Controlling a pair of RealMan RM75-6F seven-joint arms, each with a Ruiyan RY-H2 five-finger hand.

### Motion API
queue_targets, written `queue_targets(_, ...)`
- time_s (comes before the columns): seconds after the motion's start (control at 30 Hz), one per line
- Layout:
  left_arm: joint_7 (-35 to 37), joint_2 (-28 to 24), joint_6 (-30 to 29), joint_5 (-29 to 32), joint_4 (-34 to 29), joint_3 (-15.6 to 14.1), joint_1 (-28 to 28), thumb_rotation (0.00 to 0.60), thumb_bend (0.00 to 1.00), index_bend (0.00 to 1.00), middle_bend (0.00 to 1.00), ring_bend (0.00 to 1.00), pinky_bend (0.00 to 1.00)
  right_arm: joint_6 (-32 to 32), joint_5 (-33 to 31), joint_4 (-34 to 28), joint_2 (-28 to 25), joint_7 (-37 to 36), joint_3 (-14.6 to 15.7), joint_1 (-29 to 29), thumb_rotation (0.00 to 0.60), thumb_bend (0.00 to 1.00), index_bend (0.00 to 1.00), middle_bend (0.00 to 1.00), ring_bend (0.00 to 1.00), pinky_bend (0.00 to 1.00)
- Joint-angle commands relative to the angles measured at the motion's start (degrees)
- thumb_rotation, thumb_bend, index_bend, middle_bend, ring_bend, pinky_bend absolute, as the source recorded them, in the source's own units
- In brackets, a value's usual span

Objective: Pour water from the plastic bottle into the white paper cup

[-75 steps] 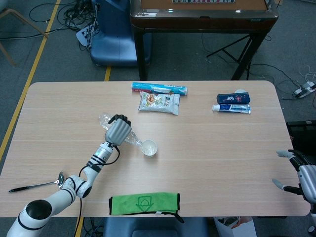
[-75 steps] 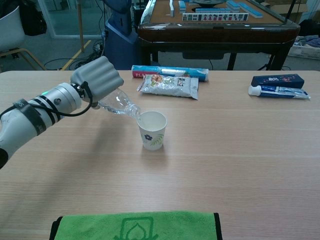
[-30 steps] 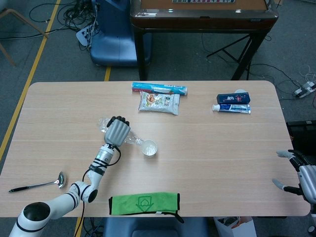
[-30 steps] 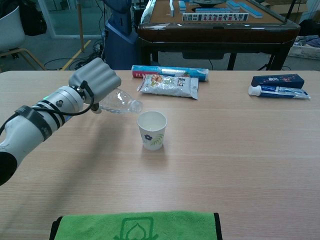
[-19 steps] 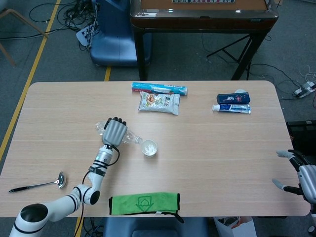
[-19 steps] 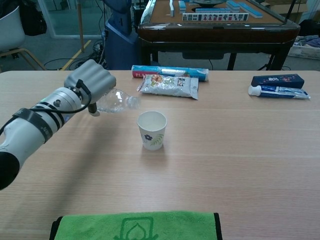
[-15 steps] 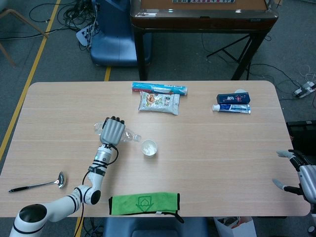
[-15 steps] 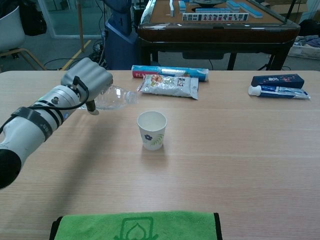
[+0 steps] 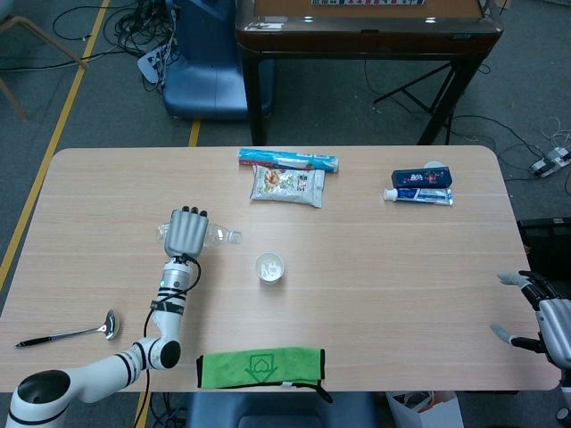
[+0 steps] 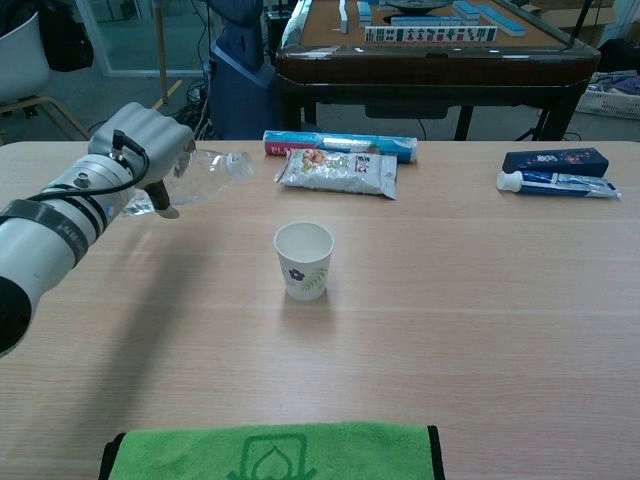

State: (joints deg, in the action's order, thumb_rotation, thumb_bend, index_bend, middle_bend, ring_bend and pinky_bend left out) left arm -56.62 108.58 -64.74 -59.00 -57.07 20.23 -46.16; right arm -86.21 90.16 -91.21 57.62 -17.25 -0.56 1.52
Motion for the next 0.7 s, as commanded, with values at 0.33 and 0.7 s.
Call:
queue_targets(0.33, 0.60, -4.90, -3.03, 9.23, -10.87, 3.59, 3.14, 0.600, 0.02, 0.61, 0.59, 0.55, 0.70, 1.04, -0.56, 0.32, 0.45, 0.49, -0.01, 0.38, 0.600, 0.08, 0.26, 0.31, 0.18, 0.34)
queue_targets(0.7, 16.57, -7.28, -5.05, 11.03, -15.20, 6.42, 6.84, 0.600, 0.02, 0.61, 0.59, 0.56, 0.70, 1.17, -0.83, 0.43, 0.64, 0.72, -0.06, 0.40, 0.600, 0.08, 0.26, 0.31, 0.18, 0.34)
